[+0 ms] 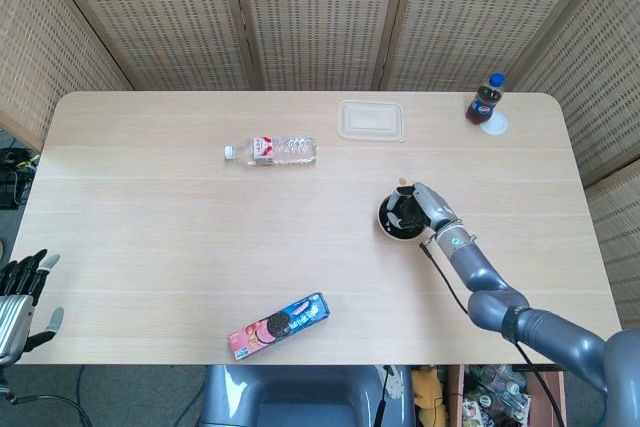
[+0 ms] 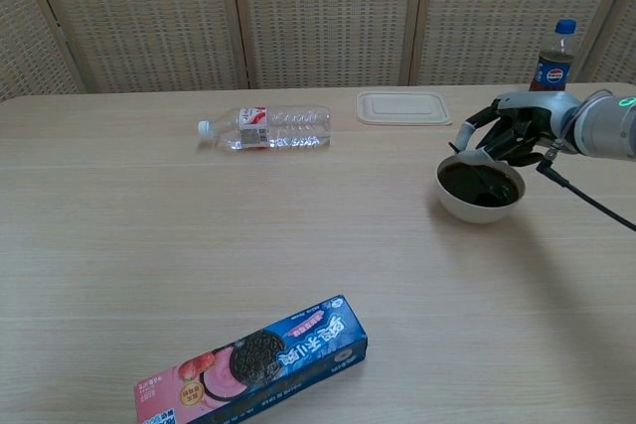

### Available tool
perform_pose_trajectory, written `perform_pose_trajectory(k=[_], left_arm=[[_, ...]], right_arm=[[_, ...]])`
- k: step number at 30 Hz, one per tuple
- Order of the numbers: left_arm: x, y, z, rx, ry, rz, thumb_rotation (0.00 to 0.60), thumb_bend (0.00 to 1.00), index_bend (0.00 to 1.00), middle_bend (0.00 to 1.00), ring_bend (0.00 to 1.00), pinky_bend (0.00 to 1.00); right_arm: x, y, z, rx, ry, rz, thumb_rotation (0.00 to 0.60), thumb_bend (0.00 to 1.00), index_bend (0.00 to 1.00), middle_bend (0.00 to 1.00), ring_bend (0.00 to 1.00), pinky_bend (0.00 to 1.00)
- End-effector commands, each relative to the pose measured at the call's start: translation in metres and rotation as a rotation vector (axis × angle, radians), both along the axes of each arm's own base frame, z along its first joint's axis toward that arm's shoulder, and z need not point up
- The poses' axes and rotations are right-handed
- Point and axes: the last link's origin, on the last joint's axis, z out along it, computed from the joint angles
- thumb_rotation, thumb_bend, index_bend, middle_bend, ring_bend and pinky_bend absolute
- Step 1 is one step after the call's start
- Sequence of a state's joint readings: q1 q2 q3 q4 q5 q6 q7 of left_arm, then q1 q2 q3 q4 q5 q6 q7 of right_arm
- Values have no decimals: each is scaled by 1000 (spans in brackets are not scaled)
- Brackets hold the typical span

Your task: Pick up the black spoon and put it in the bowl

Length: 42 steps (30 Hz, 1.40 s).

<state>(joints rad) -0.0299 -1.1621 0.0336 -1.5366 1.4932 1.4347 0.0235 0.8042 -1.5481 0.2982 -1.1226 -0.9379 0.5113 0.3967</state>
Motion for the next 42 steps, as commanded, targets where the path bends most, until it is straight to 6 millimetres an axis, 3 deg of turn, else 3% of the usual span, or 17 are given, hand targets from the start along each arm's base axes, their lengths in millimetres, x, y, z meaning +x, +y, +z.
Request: perform_pose_trajectory(k=[1,9,16,24,31,42], left_arm=[[0,0,-1,-3,1,0,600,447,14,0,0,0],[-1,0,0,0,5,8,600,446,12,0,0,0],[-4,-4,1,4,6,26,600,446,9,0,0,0],[-5,-4,1,4,1,28,600,446,7,0,0,0],[-5,-1,-1,-1,-4,20,600,447,6,0,0,0],[-3,-1,-2,-3,0,20,600,447,3,0,0,0]], right_arm=[[-7,-1,1,-1,24,-6,600,914,770,1000,996,1000],[-8,-11,-3,-7,53,-4,600,914,770,1000,996,1000],[4,-21,-10,1,57,17,600,914,770,1000,996,1000],[17,-8,-19,58,32,49,600,914,770,1000,996,1000],[10,-1,-12,57,27,39,600,915,770,1000,996,1000],[6,-18,-4,30,63,31,600,915,770,1000,996,1000]])
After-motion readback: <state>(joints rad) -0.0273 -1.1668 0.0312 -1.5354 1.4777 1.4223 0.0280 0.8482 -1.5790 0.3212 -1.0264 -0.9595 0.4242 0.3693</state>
